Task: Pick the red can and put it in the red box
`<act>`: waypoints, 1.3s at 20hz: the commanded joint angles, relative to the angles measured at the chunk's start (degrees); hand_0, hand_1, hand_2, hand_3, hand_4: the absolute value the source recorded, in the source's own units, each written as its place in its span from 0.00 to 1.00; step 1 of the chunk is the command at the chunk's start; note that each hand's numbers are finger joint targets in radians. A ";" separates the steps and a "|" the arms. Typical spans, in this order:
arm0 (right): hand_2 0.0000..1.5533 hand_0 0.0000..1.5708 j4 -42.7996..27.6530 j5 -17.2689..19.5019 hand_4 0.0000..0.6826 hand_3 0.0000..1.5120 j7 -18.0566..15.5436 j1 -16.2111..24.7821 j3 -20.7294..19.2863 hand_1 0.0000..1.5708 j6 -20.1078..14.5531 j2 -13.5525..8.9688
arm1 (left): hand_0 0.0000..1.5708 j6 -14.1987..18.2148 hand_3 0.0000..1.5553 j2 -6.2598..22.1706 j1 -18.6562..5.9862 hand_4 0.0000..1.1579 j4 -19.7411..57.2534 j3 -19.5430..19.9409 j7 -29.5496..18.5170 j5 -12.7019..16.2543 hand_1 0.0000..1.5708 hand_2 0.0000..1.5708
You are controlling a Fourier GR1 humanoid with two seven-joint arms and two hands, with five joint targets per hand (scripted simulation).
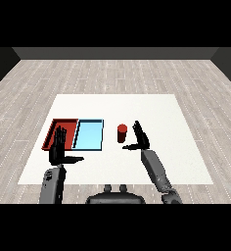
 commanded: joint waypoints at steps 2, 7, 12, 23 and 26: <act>0.00 0.00 4.36 -2.39 0.00 0.00 -1.17 -2.10 0.31 0.00 0.33 0.03 | 0.00 2.43 0.00 -0.86 -1.99 0.00 0.16 -1.16 1.46 -2.05 0.00 0.00; 0.00 0.00 11.13 -5.80 0.00 0.00 -5.24 -5.94 4.77 0.00 -3.31 0.02 | 0.00 1.38 0.00 -0.88 -0.49 0.00 0.65 -0.61 0.36 -1.07 0.00 0.00; 0.00 0.00 7.63 -7.20 0.00 0.00 0.16 -6.98 0.16 0.00 -0.66 0.03 | 0.00 -0.28 0.00 0.82 -0.34 0.00 0.68 0.87 -0.35 -0.15 0.00 0.00; 0.00 0.00 25.79 -11.76 0.00 0.00 -8.96 -16.14 4.88 0.00 -2.29 0.03 | 0.00 1.92 0.00 -1.56 0.94 0.00 -1.18 -1.44 0.37 -1.88 0.00 0.00; 0.00 0.00 21.80 -9.70 0.00 0.00 -5.43 -15.23 2.77 0.00 -1.39 -0.55 | 0.00 -0.69 0.00 0.04 1.67 0.00 -0.53 -0.02 -1.50 -0.42 0.00 0.00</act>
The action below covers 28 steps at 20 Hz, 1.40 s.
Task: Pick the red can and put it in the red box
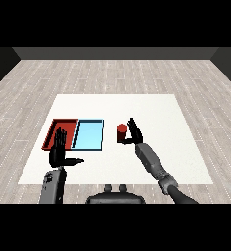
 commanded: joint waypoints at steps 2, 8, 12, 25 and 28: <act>0.00 0.00 3.28 -1.10 0.00 0.00 -1.11 -2.96 0.12 0.00 0.18 0.12 | 0.00 0.29 0.00 0.48 -2.95 0.00 3.38 1.05 -2.06 -0.49 0.00 0.00; 0.00 0.00 5.23 -11.19 0.00 0.00 -2.77 -3.13 11.15 0.00 -3.86 0.12 | 0.00 0.77 0.00 -1.31 2.66 0.00 -4.17 -0.74 1.33 0.50 0.00 0.00; 0.00 0.00 13.26 -12.99 0.00 0.00 -3.81 -9.71 9.17 0.00 0.32 0.12 | 0.00 0.35 0.00 0.02 -1.20 0.00 -0.13 1.10 1.33 1.48 0.00 0.00; 0.00 0.00 10.01 -24.15 0.00 0.00 -0.55 -10.45 22.52 0.00 -6.11 0.12 | 0.00 0.37 0.00 0.76 -1.66 0.00 0.73 2.12 0.39 1.34 0.00 0.00; 0.00 0.00 8.81 -27.69 0.00 0.00 2.20 -10.41 23.64 0.00 -12.57 0.12 | 0.00 -1.15 0.00 1.66 -1.00 0.00 -0.69 3.03 0.55 3.18 0.00 0.00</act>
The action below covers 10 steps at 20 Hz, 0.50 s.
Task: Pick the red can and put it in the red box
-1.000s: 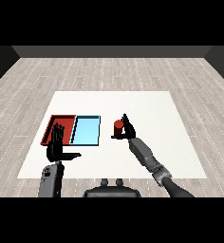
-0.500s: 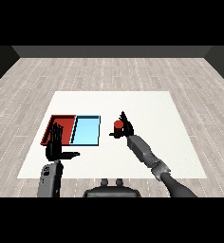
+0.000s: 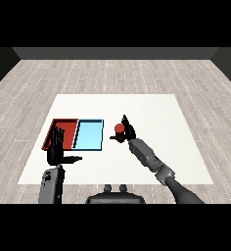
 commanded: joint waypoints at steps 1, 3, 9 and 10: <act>0.71 0.63 0.98 -2.12 0.30 0.67 3.97 -1.06 1.88 0.63 -9.15 0.01 | 0.00 -1.36 0.00 0.84 2.00 0.00 -0.18 1.43 -1.40 1.37 0.00 0.00; 0.95 0.97 2.27 -0.52 0.77 0.93 4.73 -1.68 4.10 0.97 -13.90 0.01 | 0.00 -0.36 0.00 -0.01 2.38 0.00 -1.24 0.07 0.54 0.43 0.00 0.00; 0.94 0.94 3.37 0.11 0.75 0.93 12.47 -4.89 9.10 0.94 -20.69 0.01 | 0.00 2.16 0.00 -0.14 -3.63 0.00 -0.66 -0.44 4.03 -0.53 0.00 0.00; 0.94 0.94 3.58 0.17 0.78 0.93 13.32 -3.82 9.89 0.94 -21.17 0.01 | 0.00 0.10 0.00 0.40 -1.88 0.00 2.33 0.59 0.90 0.38 0.00 0.00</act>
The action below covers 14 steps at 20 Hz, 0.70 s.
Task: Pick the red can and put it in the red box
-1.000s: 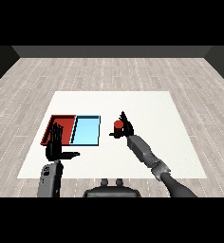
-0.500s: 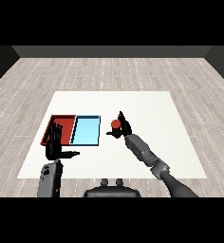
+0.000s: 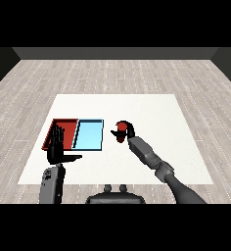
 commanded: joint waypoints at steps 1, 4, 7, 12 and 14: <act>0.94 0.94 1.38 0.43 0.77 0.93 1.69 1.10 3.50 0.94 -3.37 0.03 | 0.00 1.97 0.00 -1.19 -1.29 0.00 -0.15 -1.11 -0.02 -1.76 0.00 0.00; 0.95 0.96 0.11 -0.06 0.76 0.94 3.22 1.45 5.46 0.96 -4.80 0.02 | 0.00 0.84 0.00 -0.55 1.32 0.00 -3.42 -1.28 2.20 -0.62 0.00 0.00; 0.95 0.96 0.46 -0.68 0.77 0.93 4.35 -0.59 5.10 0.96 -5.39 0.02 | 0.00 -1.11 0.00 0.80 1.57 0.00 0.28 0.25 -0.85 0.01 0.00 0.00; 0.94 0.96 1.06 -0.86 0.79 0.92 -4.25 -0.42 4.30 0.96 -3.33 0.02 | 0.00 -2.27 0.00 1.69 0.60 0.00 -1.22 0.73 1.33 1.95 0.00 0.00; 0.93 0.94 1.59 -0.51 0.84 0.92 -3.01 -3.49 2.74 0.94 -2.02 0.02 | 0.00 -1.28 0.00 -0.66 1.84 0.00 -1.50 -1.85 -0.06 0.00 0.00 0.00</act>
